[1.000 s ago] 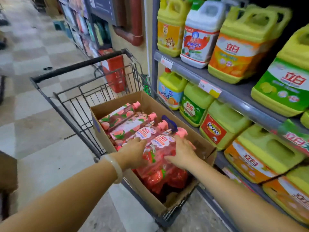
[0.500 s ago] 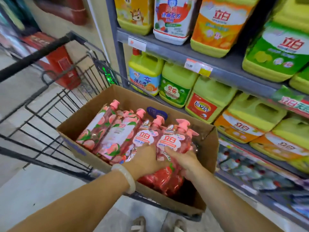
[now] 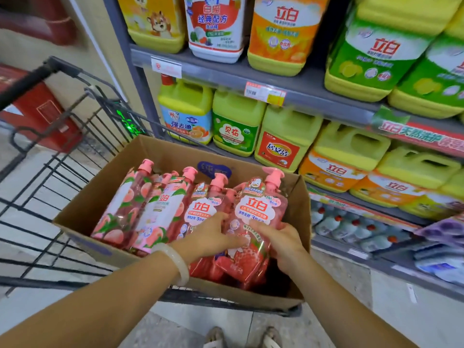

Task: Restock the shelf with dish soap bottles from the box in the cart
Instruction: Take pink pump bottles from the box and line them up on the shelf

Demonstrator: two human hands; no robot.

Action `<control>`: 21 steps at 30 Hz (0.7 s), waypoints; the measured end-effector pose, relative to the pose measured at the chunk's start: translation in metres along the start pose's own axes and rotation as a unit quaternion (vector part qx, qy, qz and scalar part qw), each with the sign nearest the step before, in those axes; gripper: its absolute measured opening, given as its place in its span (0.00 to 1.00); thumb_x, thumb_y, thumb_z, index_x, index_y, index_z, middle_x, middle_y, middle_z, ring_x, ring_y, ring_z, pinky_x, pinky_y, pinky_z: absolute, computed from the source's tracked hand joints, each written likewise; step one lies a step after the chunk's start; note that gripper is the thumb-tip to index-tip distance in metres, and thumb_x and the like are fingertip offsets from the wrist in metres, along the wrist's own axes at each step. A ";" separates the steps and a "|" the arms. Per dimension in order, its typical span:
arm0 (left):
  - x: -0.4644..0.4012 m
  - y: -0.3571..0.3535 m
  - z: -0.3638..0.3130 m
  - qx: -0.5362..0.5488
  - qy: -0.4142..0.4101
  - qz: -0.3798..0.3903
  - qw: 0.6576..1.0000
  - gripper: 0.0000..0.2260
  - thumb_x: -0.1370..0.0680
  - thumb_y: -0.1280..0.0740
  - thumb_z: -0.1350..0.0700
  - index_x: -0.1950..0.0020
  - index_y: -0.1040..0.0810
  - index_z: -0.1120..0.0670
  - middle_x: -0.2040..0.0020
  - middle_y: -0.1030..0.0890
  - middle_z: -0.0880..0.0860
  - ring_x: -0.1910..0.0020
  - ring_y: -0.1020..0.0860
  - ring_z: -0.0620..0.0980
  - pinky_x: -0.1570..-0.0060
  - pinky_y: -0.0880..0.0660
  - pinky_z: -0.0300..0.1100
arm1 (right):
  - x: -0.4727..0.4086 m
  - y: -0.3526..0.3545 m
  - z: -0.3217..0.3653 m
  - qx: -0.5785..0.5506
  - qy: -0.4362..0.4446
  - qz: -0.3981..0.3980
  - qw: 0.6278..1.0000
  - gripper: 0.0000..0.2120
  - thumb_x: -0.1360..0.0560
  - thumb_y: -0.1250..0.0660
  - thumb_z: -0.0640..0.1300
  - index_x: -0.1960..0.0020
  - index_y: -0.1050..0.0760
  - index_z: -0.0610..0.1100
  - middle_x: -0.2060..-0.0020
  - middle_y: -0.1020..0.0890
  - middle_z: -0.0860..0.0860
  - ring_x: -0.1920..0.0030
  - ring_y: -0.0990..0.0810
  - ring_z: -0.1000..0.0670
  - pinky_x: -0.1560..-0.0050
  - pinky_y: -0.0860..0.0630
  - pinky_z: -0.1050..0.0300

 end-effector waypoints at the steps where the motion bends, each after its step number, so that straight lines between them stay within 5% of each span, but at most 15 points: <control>1: 0.002 -0.005 -0.005 0.017 0.002 0.033 0.999 0.24 0.30 0.25 0.49 0.39 0.29 0.53 0.45 0.21 0.45 0.46 0.23 0.44 0.44 0.25 0.40 | 0.002 0.002 0.006 -0.008 0.008 0.012 1.000 0.16 0.34 0.24 0.37 0.47 0.20 0.38 0.57 0.14 0.44 0.61 0.14 0.47 0.67 0.20 0.59; 4: 0.007 -0.020 -0.024 0.138 0.013 0.126 0.982 0.14 0.28 0.27 0.57 0.45 0.25 0.48 0.51 0.17 0.44 0.51 0.19 0.42 0.48 0.22 0.40 | 0.008 0.007 0.032 -0.024 0.039 0.045 0.998 0.09 0.32 0.26 0.37 0.52 0.20 0.39 0.63 0.14 0.47 0.65 0.15 0.49 0.71 0.22 0.61; 6: 0.006 -0.021 -0.044 0.171 -0.007 0.151 0.974 0.22 0.32 0.24 0.58 0.42 0.27 0.47 0.48 0.16 0.47 0.48 0.18 0.47 0.46 0.22 0.45 | 0.013 0.011 0.057 -0.023 0.071 0.059 0.995 0.09 0.31 0.26 0.37 0.52 0.21 0.41 0.63 0.14 0.48 0.65 0.15 0.50 0.70 0.22 0.62; 9: 0.000 -0.022 -0.071 0.160 -0.038 0.157 0.974 0.37 0.39 0.20 0.59 0.34 0.33 0.51 0.43 0.18 0.51 0.44 0.19 0.51 0.43 0.23 0.49 | 0.024 0.022 0.095 -0.001 0.124 0.076 0.989 0.18 0.34 0.25 0.39 0.45 0.22 0.40 0.56 0.14 0.46 0.57 0.15 0.47 0.55 0.19 0.53; 12: 0.004 -0.027 -0.113 0.157 -0.093 0.162 0.970 0.27 0.34 0.24 0.65 0.39 0.28 0.52 0.46 0.17 0.53 0.48 0.18 0.51 0.45 0.22 0.49 | 0.039 0.042 0.131 0.008 0.168 0.068 0.983 0.13 0.30 0.29 0.38 0.45 0.22 0.41 0.58 0.14 0.49 0.60 0.15 0.51 0.60 0.19 0.58; 16: 0.010 -0.043 -0.169 0.159 -0.160 0.160 0.961 0.30 0.36 0.23 0.66 0.37 0.29 0.56 0.47 0.17 0.55 0.51 0.17 0.51 0.52 0.20 0.46 | 0.064 0.074 0.165 0.030 0.179 0.048 0.982 0.29 0.34 0.26 0.49 0.36 0.28 0.46 0.45 0.17 0.47 0.47 0.17 0.46 0.44 0.22 0.45; 21: 0.034 -0.078 -0.230 0.142 -0.194 0.163 0.957 0.29 0.36 0.22 0.61 0.38 0.29 0.54 0.49 0.16 0.53 0.56 0.17 0.52 0.58 0.19 0.47 | 0.117 0.132 0.208 0.039 0.254 -0.004 0.966 0.16 0.28 0.30 0.45 0.42 0.25 0.47 0.49 0.16 0.50 0.50 0.18 0.49 0.45 0.23 0.51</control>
Point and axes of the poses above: each hand's wrist, its own x-axis away from the middle knuckle, its own y-axis out of the back of the hand, z = x × y, the point moved 9 cm from there along -x, towards the middle knuckle
